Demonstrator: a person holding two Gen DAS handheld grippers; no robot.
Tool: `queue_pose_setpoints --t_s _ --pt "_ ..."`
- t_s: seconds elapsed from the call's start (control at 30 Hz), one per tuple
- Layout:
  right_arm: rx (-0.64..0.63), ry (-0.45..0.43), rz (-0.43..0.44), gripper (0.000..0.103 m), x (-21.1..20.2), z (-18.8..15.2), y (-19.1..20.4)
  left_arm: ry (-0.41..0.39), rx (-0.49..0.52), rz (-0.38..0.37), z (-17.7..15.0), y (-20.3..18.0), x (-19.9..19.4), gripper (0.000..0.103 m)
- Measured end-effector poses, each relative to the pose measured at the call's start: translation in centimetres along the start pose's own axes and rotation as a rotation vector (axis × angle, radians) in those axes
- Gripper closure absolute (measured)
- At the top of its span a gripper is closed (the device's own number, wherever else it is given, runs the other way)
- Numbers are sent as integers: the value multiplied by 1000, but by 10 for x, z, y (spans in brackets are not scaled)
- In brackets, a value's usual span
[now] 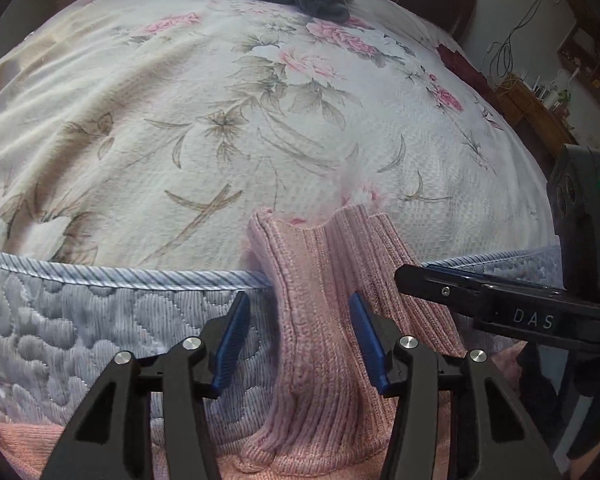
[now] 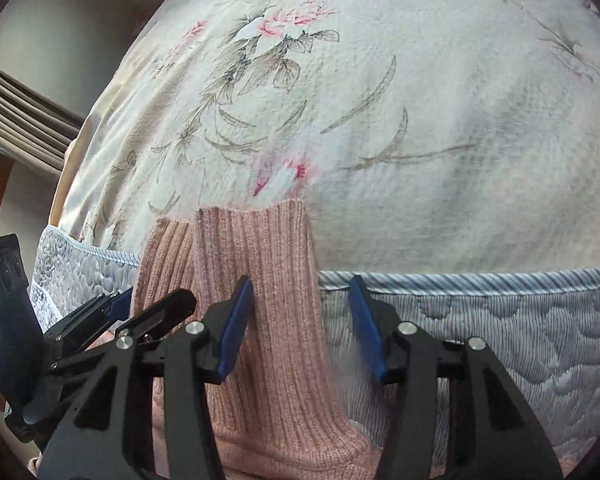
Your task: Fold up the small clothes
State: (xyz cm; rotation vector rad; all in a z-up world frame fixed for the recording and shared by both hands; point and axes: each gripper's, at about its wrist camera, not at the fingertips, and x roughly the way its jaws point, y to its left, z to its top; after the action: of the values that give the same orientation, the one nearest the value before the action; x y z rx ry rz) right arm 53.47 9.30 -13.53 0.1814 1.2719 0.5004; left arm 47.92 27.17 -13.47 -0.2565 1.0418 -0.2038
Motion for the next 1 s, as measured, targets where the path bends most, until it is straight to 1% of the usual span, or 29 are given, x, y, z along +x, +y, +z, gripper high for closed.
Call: queue_pose_setpoints --t_s 0.03,0.07,0.17,0.27,0.3,0.4,0.43,0.5,0.53,0.63,0.7,0.77,0.83,0.9,1.0 --pt "-20 8 9 97 1 1 3 2 -1 -6 1 -1 1 82" --pt "-19 9 19 96 0 0 4 -8 -1 -10 1 -2 0 85" --pt "-46 -57 50 96 -20 -7 8 -47 -5 -67 -3 -1 -13 92" --pt "-75 -114 111 96 -49 -22 12 -102 -8 -147 -12 0 -38 92" --pt "-94 -131 137 96 -61 -28 14 -122 5 -180 -17 -1 -48 92" --pt "-182 -169 169 96 -96 -52 25 -180 44 -235 -35 -2 -76 93" --pt "-206 -173 175 96 -104 -60 28 -190 57 -251 -42 -2 -83 93" --pt "-238 -166 200 96 -119 -80 32 -209 104 -251 -60 -6 -96 93" --pt "-259 -161 199 96 -125 -91 33 -212 128 -264 -69 -8 -102 93" --pt "-325 -142 173 96 -135 -125 39 -204 187 -270 -99 -12 -116 93" --pt "-348 -115 177 96 -138 -149 38 -188 222 -270 -119 -12 -123 93" --pt "-383 -93 166 96 -140 -172 38 -162 252 -267 -141 -11 -128 92" --pt "-407 -54 144 93 -137 -193 36 -126 278 -245 -162 -7 -129 91" --pt "-407 -12 135 92 -133 -213 30 -81 284 -241 -179 0 -130 90" --pt "-390 33 123 91 -133 -231 20 -10 244 -250 -196 17 -129 90"
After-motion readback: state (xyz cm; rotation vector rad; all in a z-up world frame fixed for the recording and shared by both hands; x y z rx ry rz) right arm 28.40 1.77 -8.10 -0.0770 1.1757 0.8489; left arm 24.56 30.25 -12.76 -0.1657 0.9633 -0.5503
